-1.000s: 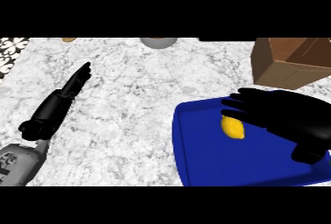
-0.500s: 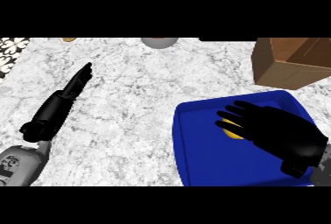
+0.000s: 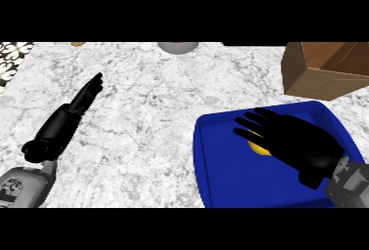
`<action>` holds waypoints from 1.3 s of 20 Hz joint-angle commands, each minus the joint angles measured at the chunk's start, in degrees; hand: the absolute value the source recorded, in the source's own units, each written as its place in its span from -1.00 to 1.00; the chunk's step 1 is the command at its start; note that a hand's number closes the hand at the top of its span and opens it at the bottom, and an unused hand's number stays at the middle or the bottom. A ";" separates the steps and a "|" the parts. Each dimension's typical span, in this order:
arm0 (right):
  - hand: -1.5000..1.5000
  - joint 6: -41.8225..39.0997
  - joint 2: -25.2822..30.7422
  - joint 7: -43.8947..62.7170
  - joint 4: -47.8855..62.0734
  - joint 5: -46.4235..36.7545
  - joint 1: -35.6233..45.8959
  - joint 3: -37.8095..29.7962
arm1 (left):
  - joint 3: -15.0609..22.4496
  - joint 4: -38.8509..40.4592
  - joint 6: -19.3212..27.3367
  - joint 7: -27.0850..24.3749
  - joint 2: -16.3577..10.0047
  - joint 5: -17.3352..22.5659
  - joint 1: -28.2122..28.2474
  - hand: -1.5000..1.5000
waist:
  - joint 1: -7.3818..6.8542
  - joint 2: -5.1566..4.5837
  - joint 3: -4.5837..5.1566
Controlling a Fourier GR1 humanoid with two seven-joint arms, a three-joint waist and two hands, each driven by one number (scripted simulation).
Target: Pick the lemon from the tray and place it in the cardboard box
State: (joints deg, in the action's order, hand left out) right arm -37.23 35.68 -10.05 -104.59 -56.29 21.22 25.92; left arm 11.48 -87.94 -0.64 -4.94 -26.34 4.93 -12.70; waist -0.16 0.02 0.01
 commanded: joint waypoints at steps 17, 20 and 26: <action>-1.00 8.06 -9.29 -10.02 18.90 -15.48 0.21 -2.14 | -6.92 -3.34 -7.61 3.56 4.50 -4.87 1.19 0.00 | -0.17 -0.02 -0.01; -1.00 10.90 -12.88 -6.85 20.37 -20.02 -1.10 -0.53 | -7.43 -0.37 -7.80 1.84 6.38 -6.35 -0.93 0.00 | -0.03 -0.05 -0.01; -1.00 19.98 -12.90 -12.12 31.79 -22.84 0.91 -4.20 | -9.87 -0.24 -9.90 0.65 6.02 -6.89 0.31 0.00 | -0.25 -0.11 -0.02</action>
State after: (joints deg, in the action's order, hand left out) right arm -23.38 23.86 -19.59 -81.10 -77.18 20.86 23.19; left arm 3.30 -87.87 -8.72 -4.19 -19.61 -2.18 -12.53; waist -0.22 -0.02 0.00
